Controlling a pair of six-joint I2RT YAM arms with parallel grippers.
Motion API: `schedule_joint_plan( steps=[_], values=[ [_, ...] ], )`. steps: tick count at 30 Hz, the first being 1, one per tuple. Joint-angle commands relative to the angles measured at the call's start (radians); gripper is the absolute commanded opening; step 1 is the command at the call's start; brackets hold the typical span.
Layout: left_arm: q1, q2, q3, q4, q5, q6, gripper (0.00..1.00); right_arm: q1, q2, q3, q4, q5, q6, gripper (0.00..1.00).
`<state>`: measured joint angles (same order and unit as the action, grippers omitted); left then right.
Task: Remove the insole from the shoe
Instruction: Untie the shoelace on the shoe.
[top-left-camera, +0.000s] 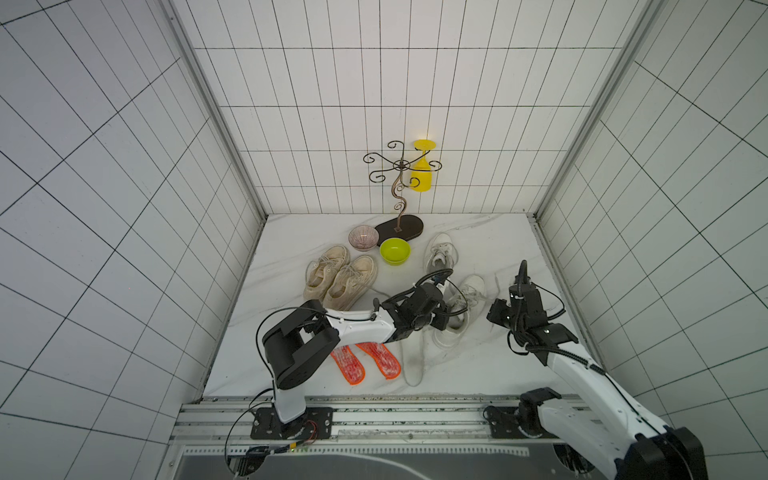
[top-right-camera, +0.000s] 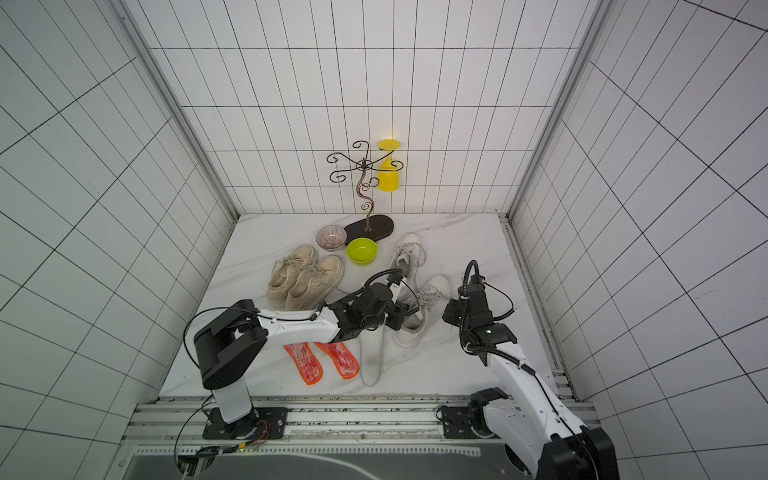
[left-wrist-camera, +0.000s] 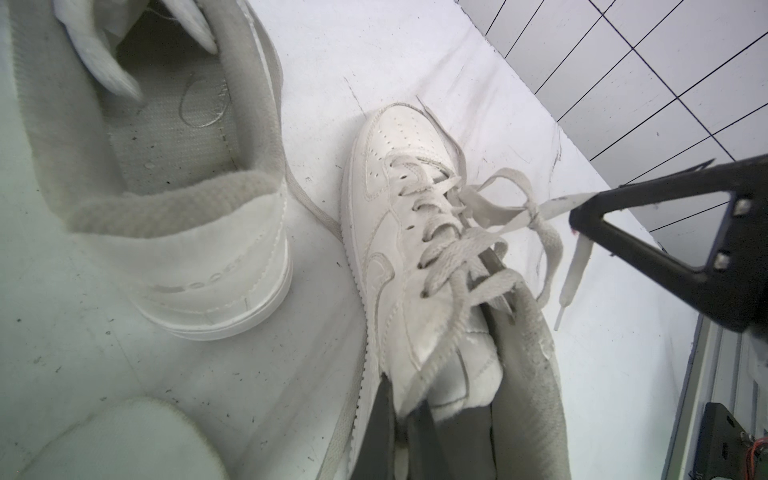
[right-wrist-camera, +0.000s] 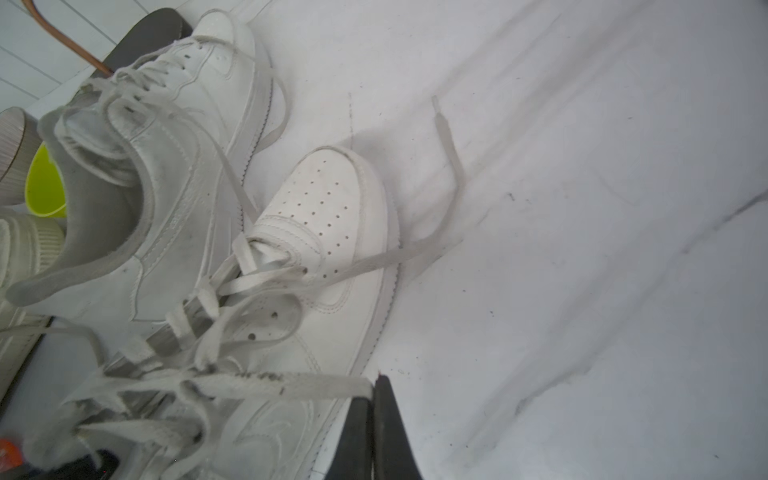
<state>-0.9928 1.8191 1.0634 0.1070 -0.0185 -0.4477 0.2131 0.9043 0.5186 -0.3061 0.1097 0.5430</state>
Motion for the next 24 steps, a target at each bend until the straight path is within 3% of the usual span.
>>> schedule_joint_plan(
  steps=[1,18,24],
  values=[
    [0.011,-0.012,0.01,0.011,-0.028,-0.001,0.0,-0.051,-0.034,0.153,-0.102,0.094,0.021,0.0],
    [0.011,-0.009,0.007,0.016,-0.02,-0.006,0.0,-0.128,-0.123,0.421,-0.182,0.317,0.02,0.0],
    [0.007,-0.012,0.004,0.034,0.006,0.0,0.0,-0.128,-0.092,0.383,-0.162,0.194,-0.007,0.02]
  ],
)
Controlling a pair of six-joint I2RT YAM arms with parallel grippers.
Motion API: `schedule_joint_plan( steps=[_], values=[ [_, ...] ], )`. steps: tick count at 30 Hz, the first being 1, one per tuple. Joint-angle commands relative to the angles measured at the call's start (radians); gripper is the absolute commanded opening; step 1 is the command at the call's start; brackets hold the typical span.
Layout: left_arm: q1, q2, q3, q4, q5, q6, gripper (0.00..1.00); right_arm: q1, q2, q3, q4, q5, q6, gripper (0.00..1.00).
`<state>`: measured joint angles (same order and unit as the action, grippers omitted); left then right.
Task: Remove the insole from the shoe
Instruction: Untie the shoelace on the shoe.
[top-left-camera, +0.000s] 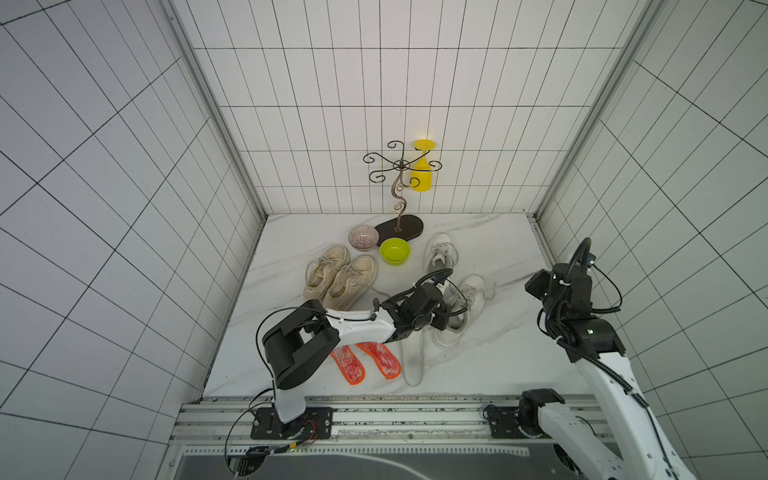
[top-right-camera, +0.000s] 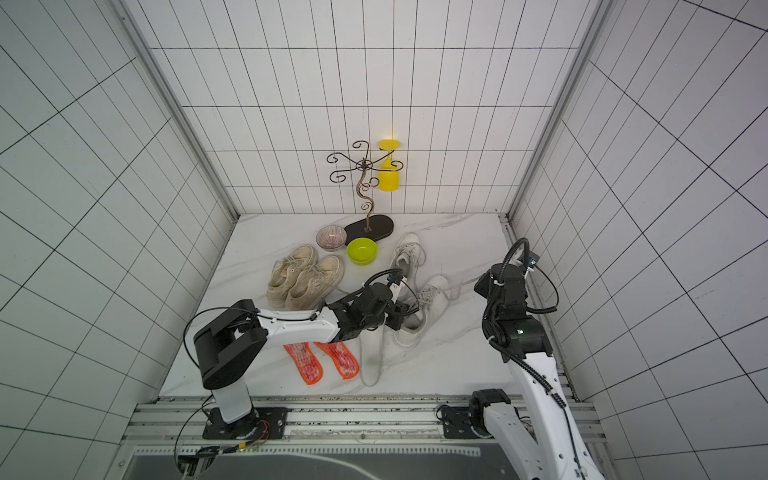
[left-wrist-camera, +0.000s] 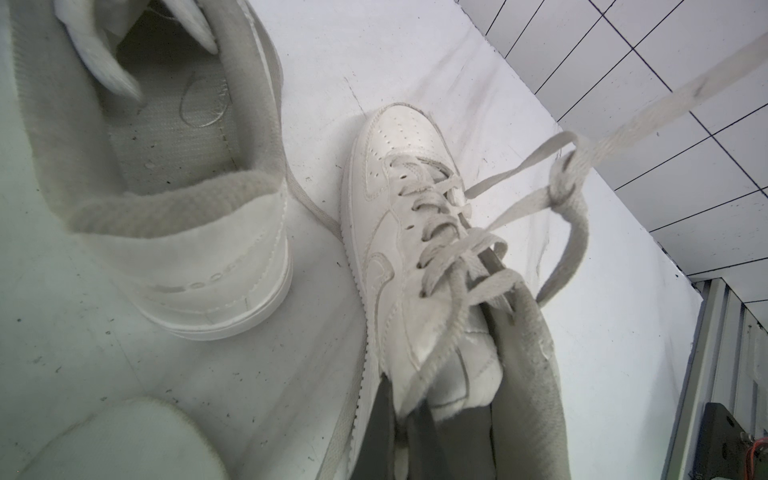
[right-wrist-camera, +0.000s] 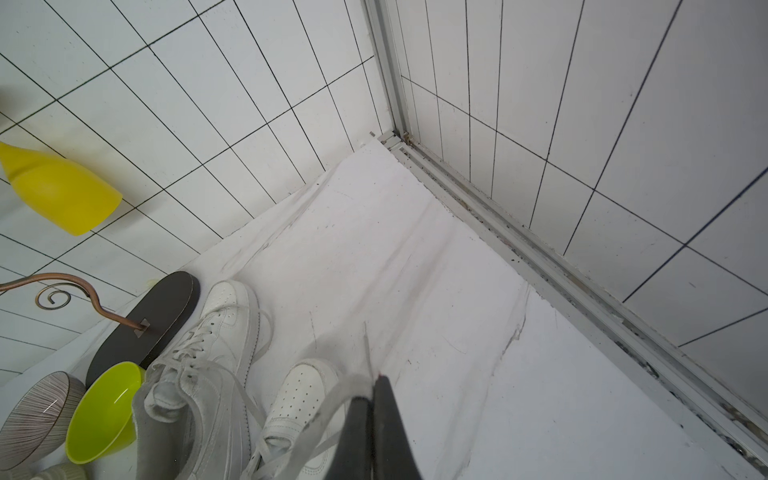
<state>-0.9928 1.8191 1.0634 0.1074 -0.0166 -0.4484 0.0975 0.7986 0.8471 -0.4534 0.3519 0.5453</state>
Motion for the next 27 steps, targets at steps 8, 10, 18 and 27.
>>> schedule_joint_plan(
  steps=[8,10,18,27],
  values=[
    [-0.011,-0.008,0.013,0.041,0.016,0.013,0.0,-0.011,0.035,-0.036,0.012,-0.197,-0.04,0.58],
    [-0.016,-0.005,0.016,0.04,0.015,0.017,0.0,0.0,0.059,-0.05,0.019,-0.273,-0.057,0.62],
    [-0.018,-0.005,0.018,0.037,0.004,0.024,0.0,0.185,0.141,-0.068,-0.07,-0.104,-0.039,0.78],
    [-0.019,-0.007,0.018,0.036,0.005,0.024,0.0,0.204,0.19,-0.054,-0.073,-0.229,-0.084,0.68]
  ],
)
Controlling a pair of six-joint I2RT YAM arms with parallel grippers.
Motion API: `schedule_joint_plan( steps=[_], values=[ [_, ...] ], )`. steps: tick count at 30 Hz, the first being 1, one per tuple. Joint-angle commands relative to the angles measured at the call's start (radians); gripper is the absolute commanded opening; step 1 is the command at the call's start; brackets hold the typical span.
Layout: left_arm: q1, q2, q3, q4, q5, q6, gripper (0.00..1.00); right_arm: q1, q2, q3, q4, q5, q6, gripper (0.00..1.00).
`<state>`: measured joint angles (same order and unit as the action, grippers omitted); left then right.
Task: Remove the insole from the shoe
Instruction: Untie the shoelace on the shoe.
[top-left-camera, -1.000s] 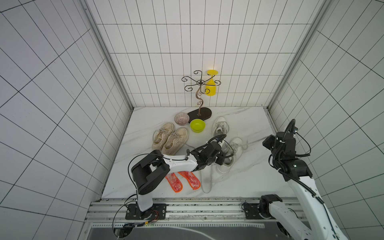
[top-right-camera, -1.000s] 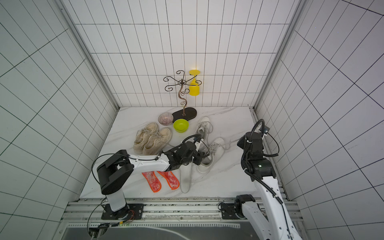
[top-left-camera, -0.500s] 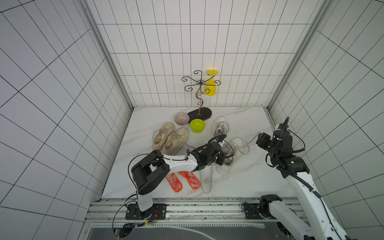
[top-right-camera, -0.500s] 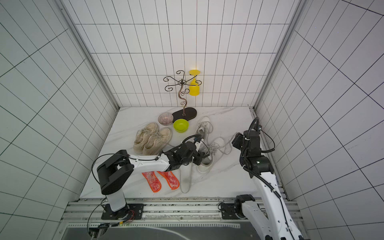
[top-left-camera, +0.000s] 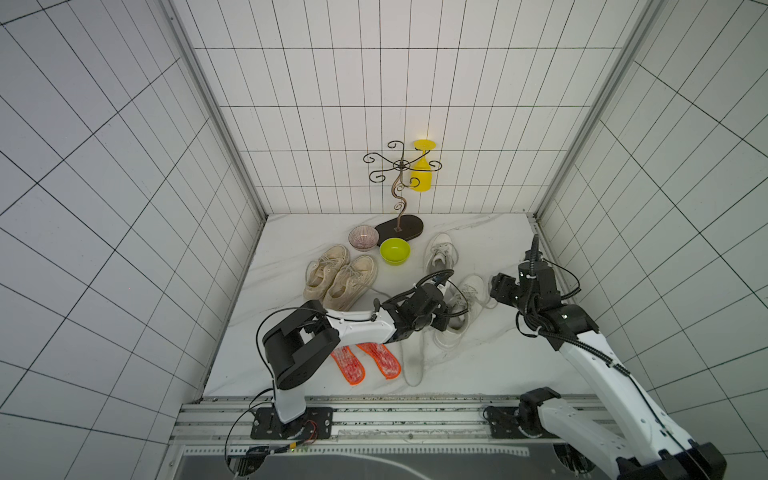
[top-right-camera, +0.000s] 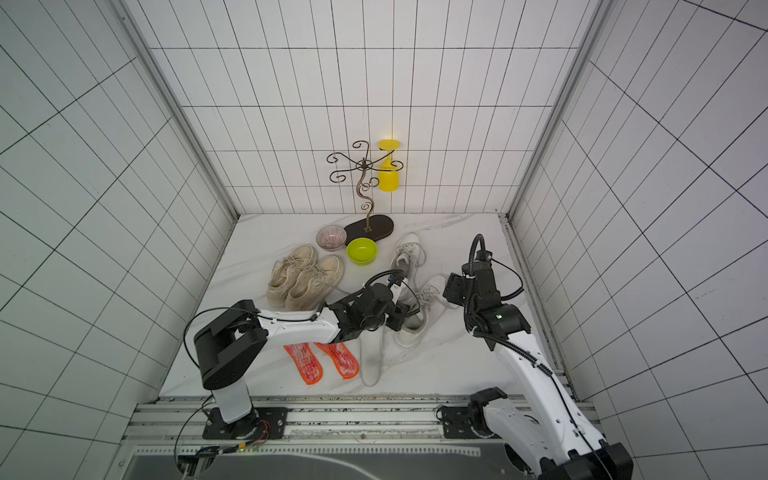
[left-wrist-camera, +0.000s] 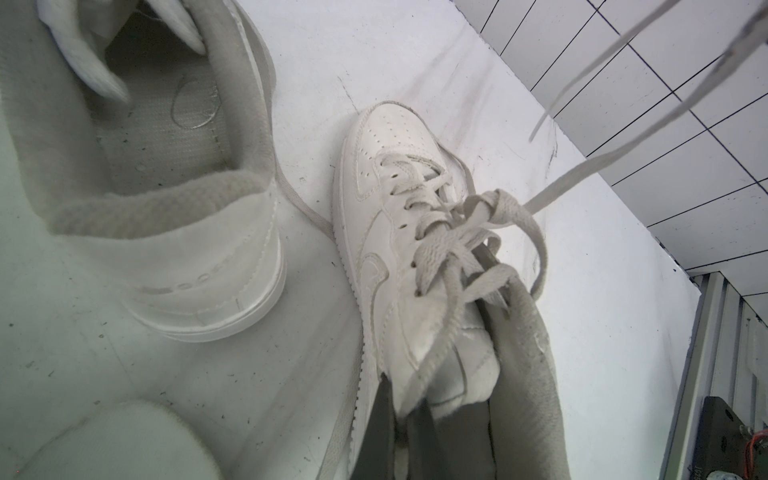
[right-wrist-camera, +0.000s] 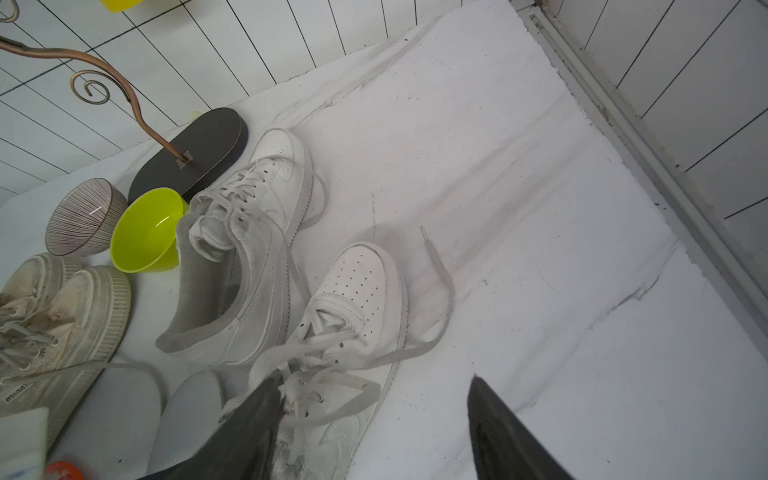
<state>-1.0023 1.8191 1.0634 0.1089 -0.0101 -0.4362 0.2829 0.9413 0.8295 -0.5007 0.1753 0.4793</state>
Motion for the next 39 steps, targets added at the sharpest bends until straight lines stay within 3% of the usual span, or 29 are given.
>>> schedule_joint_plan(
  steps=[1,3,6,10,15,17,20,21,25,33,39],
  values=[
    [-0.009,-0.007,0.018,0.034,-0.003,0.011,0.0,0.024,0.076,-0.034,-0.057,-0.021,0.002,0.68],
    [-0.009,-0.01,0.017,0.034,-0.005,0.011,0.0,0.021,0.106,-0.057,-0.097,0.091,0.063,0.74],
    [-0.01,-0.015,0.013,0.033,-0.008,0.011,0.0,-0.041,0.083,-0.112,-0.104,0.163,0.129,0.81],
    [-0.009,-0.029,0.006,0.031,-0.029,0.008,0.0,-0.212,0.0,-0.11,-0.051,0.082,0.139,0.82],
    [0.0,-0.076,-0.035,0.035,-0.122,-0.017,0.0,-0.282,0.002,-0.04,-0.087,0.162,0.12,0.84],
    [0.012,-0.081,-0.042,0.035,-0.117,-0.025,0.0,-0.316,-0.026,-0.025,-0.05,0.08,0.082,0.82],
    [0.012,-0.068,-0.038,0.057,-0.062,-0.015,0.0,-0.28,-0.026,-0.015,0.013,-0.118,0.023,0.76],
    [0.009,-0.064,-0.036,0.064,-0.048,-0.012,0.0,-0.241,0.0,-0.004,0.004,-0.132,0.018,0.76],
    [-0.009,-0.052,-0.023,0.063,-0.047,0.001,0.0,-0.024,0.116,0.035,-0.058,-0.066,0.006,0.76],
    [-0.012,-0.057,-0.023,0.06,-0.054,0.008,0.0,0.077,0.135,-0.011,0.008,-0.154,-0.014,0.72],
    [-0.024,-0.054,-0.015,0.06,-0.051,0.014,0.0,0.107,0.148,-0.005,0.041,-0.122,-0.014,0.69]
  ],
)
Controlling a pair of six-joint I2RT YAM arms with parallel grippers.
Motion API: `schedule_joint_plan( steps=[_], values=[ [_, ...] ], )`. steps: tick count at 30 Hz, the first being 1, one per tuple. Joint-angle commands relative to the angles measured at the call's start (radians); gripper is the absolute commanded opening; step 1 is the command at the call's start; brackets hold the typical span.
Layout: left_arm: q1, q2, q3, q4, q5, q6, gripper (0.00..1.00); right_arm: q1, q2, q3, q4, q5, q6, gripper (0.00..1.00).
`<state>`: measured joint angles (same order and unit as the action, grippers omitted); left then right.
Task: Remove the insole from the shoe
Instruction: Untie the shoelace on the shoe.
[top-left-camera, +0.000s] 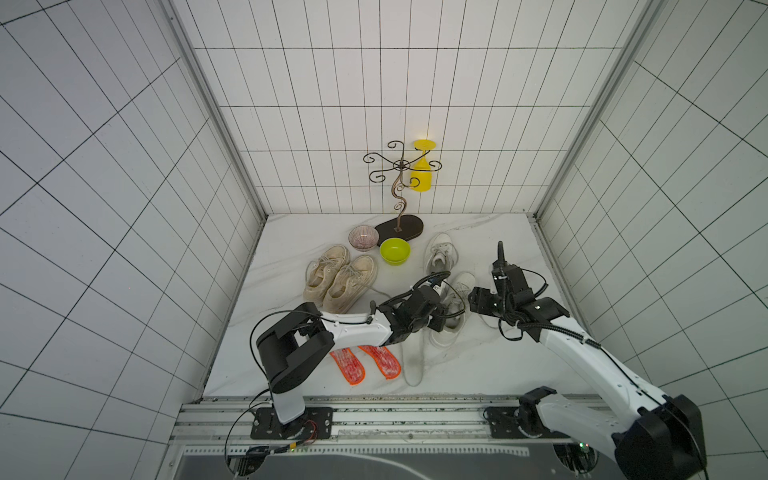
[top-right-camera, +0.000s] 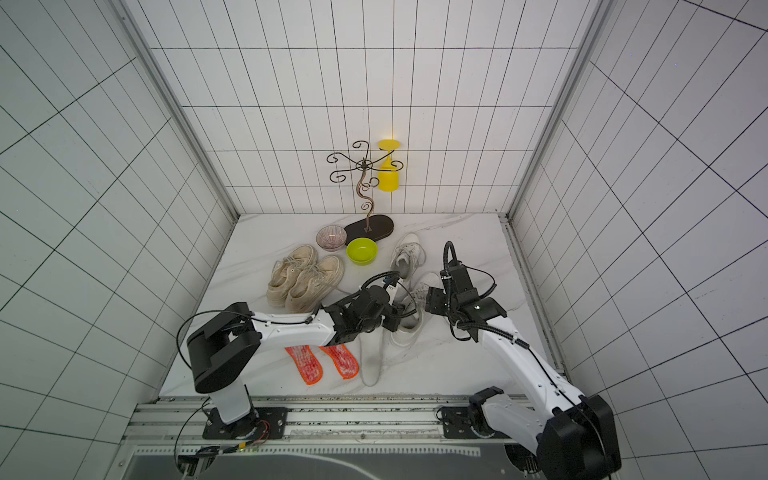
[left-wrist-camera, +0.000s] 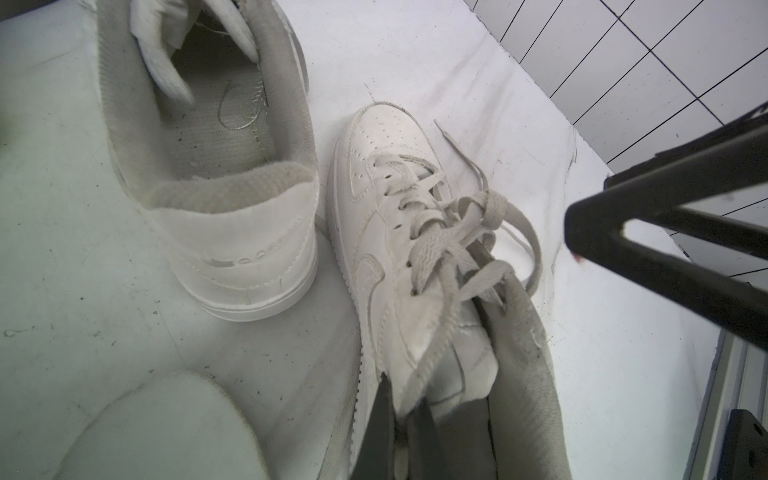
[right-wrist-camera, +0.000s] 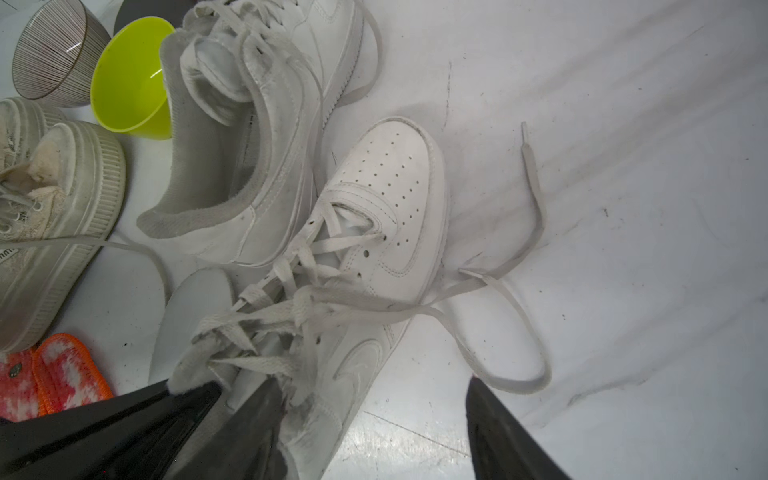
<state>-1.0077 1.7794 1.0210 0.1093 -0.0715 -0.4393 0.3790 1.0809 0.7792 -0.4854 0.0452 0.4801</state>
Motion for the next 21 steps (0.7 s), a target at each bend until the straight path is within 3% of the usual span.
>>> schedule_joint_plan(
  steps=[1,9,16,21],
  values=[
    [-0.02,-0.014,0.028,0.058,0.01,0.017,0.0,0.014,0.022,0.051,0.024,0.015,-0.015,0.69],
    [-0.026,-0.02,0.03,0.059,0.011,0.022,0.0,0.027,0.092,0.06,0.068,0.034,-0.035,0.63],
    [-0.028,-0.023,0.028,0.059,0.008,0.024,0.0,0.034,0.149,0.062,0.062,0.135,-0.034,0.55],
    [-0.029,-0.027,0.028,0.059,0.007,0.025,0.0,0.049,0.159,0.025,0.101,0.124,-0.035,0.5]
  ],
)
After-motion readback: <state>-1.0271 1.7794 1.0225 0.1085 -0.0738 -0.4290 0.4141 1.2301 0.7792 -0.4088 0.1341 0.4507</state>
